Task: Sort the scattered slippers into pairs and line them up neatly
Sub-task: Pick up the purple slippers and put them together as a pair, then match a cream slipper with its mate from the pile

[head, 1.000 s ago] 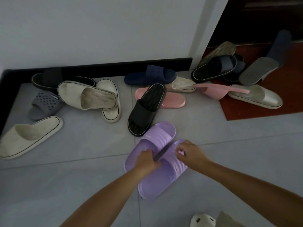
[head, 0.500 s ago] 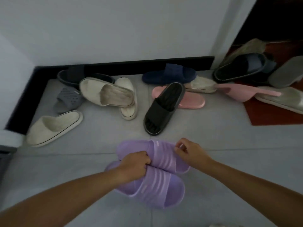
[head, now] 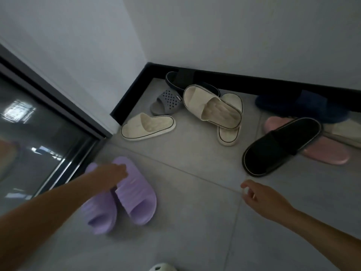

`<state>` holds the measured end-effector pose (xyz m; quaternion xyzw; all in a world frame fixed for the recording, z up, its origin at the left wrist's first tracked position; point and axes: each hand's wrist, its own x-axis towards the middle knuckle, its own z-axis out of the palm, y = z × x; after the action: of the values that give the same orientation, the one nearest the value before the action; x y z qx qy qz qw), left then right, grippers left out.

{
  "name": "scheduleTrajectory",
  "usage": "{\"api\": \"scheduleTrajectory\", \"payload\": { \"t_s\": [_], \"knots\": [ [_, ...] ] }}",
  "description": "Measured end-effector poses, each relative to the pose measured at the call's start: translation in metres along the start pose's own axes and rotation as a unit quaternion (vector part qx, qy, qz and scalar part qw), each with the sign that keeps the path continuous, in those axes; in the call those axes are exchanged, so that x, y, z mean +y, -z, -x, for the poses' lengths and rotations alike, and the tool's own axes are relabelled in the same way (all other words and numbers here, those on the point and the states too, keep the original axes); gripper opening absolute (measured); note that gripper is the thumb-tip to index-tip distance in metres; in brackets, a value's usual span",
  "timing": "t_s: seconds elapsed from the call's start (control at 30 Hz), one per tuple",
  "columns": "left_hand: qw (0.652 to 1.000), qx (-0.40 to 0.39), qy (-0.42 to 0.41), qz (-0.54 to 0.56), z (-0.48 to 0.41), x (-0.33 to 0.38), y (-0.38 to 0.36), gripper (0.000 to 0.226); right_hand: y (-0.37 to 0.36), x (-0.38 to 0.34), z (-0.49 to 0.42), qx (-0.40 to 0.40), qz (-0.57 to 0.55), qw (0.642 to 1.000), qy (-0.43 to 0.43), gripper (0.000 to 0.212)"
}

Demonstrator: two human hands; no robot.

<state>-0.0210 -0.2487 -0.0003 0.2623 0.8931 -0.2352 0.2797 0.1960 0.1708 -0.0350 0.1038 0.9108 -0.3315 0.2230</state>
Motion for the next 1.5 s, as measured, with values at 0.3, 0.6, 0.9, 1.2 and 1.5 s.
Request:
{"api": "scheduleTrajectory", "payload": {
  "t_s": [0.3,0.6,0.9,1.2,1.5],
  "knots": [
    [0.959,0.156,-0.170,0.163,-0.042,0.164,0.087,0.036,0.031,0.027,0.004,0.068,0.008,0.997,-0.046,0.032],
    [0.956,0.167,-0.207,0.128,-0.088,0.239,0.209,0.038,0.111,0.061,-0.017,0.262,0.006,0.954,-0.144,0.024],
    [0.958,0.186,-0.168,0.142,-0.132,0.285,0.234,0.036,0.126,0.048,-0.064,0.242,0.055,0.964,-0.097,0.022],
    [0.875,0.374,0.112,0.287,-0.186,0.196,0.219,0.045,0.100,0.071,-0.084,0.274,-0.027,0.952,-0.133,0.027],
    [0.870,0.218,0.148,0.416,-0.207,0.153,0.208,0.081,0.095,0.073,-0.082,0.282,-0.088,0.948,-0.123,0.014]
  ]
}}
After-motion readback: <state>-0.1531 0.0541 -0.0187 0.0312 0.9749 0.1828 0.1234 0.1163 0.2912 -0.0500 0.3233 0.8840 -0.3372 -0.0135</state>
